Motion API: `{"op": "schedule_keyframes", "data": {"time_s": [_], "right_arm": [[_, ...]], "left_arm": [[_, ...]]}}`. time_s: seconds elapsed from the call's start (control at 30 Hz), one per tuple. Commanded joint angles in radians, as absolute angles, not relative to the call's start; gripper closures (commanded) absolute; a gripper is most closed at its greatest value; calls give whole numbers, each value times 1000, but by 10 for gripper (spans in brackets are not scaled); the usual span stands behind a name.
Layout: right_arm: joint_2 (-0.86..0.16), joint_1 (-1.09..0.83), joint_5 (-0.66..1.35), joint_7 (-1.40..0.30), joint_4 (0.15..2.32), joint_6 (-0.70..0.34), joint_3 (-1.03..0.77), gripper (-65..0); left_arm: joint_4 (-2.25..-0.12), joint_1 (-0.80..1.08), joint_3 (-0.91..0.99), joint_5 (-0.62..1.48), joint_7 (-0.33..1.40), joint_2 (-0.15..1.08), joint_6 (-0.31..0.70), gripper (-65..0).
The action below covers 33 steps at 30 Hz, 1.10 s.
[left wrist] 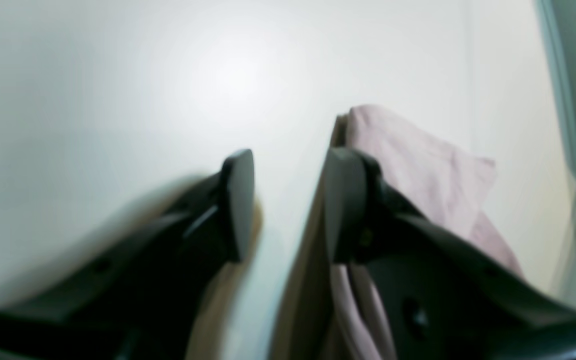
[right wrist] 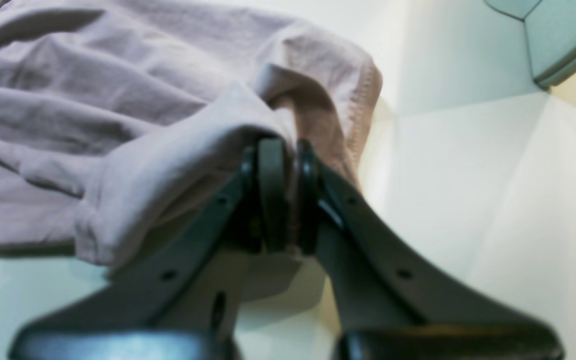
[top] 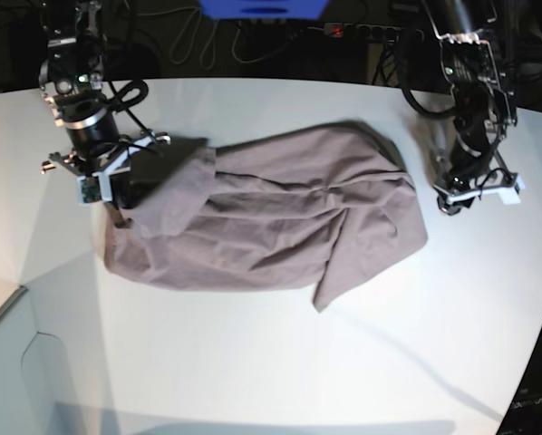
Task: Layout the t-shirt on the table in an organized manner, then fold the t-shirt properly
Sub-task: 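Release the left gripper and move it back along the shirt edge, then regrasp the shirt edge with the left gripper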
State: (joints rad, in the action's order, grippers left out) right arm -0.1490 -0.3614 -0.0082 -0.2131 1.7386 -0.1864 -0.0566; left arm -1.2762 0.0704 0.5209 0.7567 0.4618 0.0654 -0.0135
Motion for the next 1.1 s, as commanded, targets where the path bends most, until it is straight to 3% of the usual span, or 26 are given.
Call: {"op": "schedule_keyframes", "data": {"time_s": [0.0, 0.33, 0.7, 1.07], "right_arm": [[-154, -358, -5, -183, 1756, -179, -61, 0], [-154, -358, -5, -183, 1755, -179, -61, 0], [-154, -351, -5, -183, 1755, -179, -61, 0], [-154, -349, -5, -183, 1755, -179, -61, 0]], "left_arm": [[-1262, 39, 506, 765, 447, 81, -5, -235], [-1056, -116, 360, 765, 446, 125, -5, -234], [-1218, -77, 274, 766, 449, 117, -5, -234], [-1231, -74, 232, 766, 444, 116, -7, -234]]}}
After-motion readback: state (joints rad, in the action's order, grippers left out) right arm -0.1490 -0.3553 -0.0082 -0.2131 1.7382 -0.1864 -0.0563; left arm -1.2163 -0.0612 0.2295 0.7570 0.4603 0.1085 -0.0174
